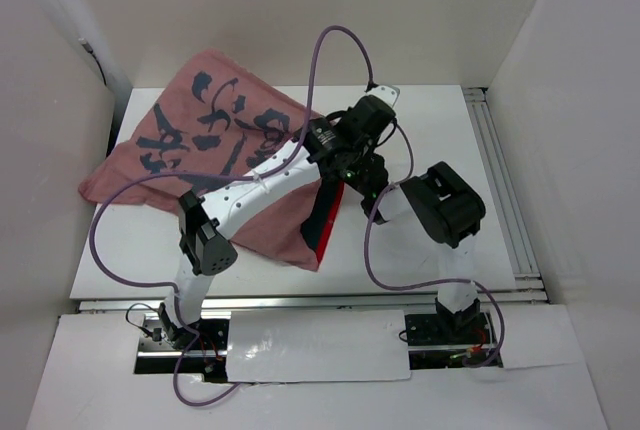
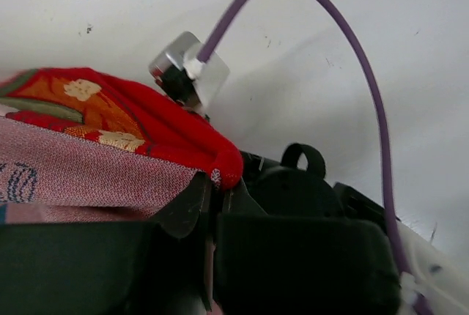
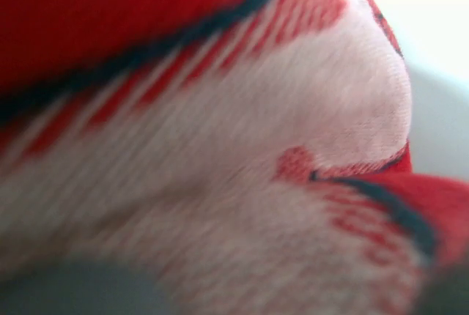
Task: Put the pillow into the pillowcase
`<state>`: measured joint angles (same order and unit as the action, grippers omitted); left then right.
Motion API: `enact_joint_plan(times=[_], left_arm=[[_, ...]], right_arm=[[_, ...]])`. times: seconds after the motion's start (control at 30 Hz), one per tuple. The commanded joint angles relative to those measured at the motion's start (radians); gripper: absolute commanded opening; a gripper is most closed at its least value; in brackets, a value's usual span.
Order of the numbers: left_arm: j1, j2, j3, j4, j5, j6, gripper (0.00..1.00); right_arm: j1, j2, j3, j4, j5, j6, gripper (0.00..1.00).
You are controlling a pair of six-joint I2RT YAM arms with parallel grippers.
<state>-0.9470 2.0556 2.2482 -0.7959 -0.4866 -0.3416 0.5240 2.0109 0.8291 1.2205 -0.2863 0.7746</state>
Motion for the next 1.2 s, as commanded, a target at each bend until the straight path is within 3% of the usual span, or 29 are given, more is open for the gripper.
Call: enact_joint_plan(times=[0.0, 0.17, 0.33, 0.37, 0.4, 0.47, 0.5, 0.53, 0.57, 0.6, 0.7, 0.83, 0.9, 1.03, 1.17], left_arm=[[-0.059, -0.080, 0.063, 0.127, 0.160, 0.007, 0.00], [0.020, -0.035, 0.063, 0.147, 0.200, 0.007, 0.00], [0.074, 0.043, 0.114, 0.205, 0.155, 0.045, 0.00], [0.088, 0.063, 0.155, 0.205, 0.170, 0.056, 0.03], [0.088, 0.096, 0.175, 0.205, 0.186, 0.056, 0.12], [0.099, 0.109, 0.189, 0.214, 0.209, 0.056, 0.46], [0.099, 0.109, 0.189, 0.230, 0.209, 0.056, 0.91], [0.099, 0.109, 0.168, 0.239, 0.227, 0.071, 1.00], [0.099, 0.092, 0.150, 0.248, 0.227, 0.072, 1.00], [0.099, 0.078, 0.107, 0.271, 0.227, 0.072, 1.00], [0.109, 0.020, 0.041, 0.271, 0.218, 0.052, 1.00], [0.120, -0.058, -0.041, 0.224, 0.162, 0.041, 1.00], [0.129, -0.096, -0.126, 0.201, 0.103, 0.018, 1.00], [0.163, -0.208, -0.298, 0.121, -0.022, -0.077, 1.00], [0.224, -0.332, -0.508, 0.083, -0.043, -0.212, 1.00]], right_arm=[[-0.016, 0.066, 0.158, 0.198, 0.003, -0.005, 0.36], [-0.076, 0.043, 0.177, 0.142, -0.166, -0.003, 0.62], [-0.133, -0.113, 0.018, -0.114, -0.229, -0.014, 0.85], [-0.133, -0.186, -0.016, -0.151, -0.240, -0.014, 1.00], [-0.157, -0.227, -0.043, -0.270, -0.254, -0.002, 1.00], [-0.166, -0.376, -0.138, -0.363, -0.267, -0.032, 1.00], [-0.167, -0.436, -0.168, -0.497, -0.249, -0.055, 1.00], [-0.167, -0.499, -0.212, -0.563, -0.214, -0.073, 1.00], [-0.167, -0.562, -0.228, -0.626, -0.168, -0.102, 1.00], [-0.167, -0.680, -0.228, -0.838, -0.011, -0.142, 1.00], [-0.154, -0.828, -0.203, -1.200, 0.250, -0.164, 1.00], [-0.177, -0.906, -0.208, -1.401, 0.329, -0.173, 1.00], [-0.177, -0.938, -0.235, -1.412, 0.288, -0.173, 1.00], [-0.165, -0.939, -0.286, -1.247, 0.072, -0.196, 1.00], [-0.141, -0.881, -0.242, -1.152, 0.029, -0.207, 1.00]])
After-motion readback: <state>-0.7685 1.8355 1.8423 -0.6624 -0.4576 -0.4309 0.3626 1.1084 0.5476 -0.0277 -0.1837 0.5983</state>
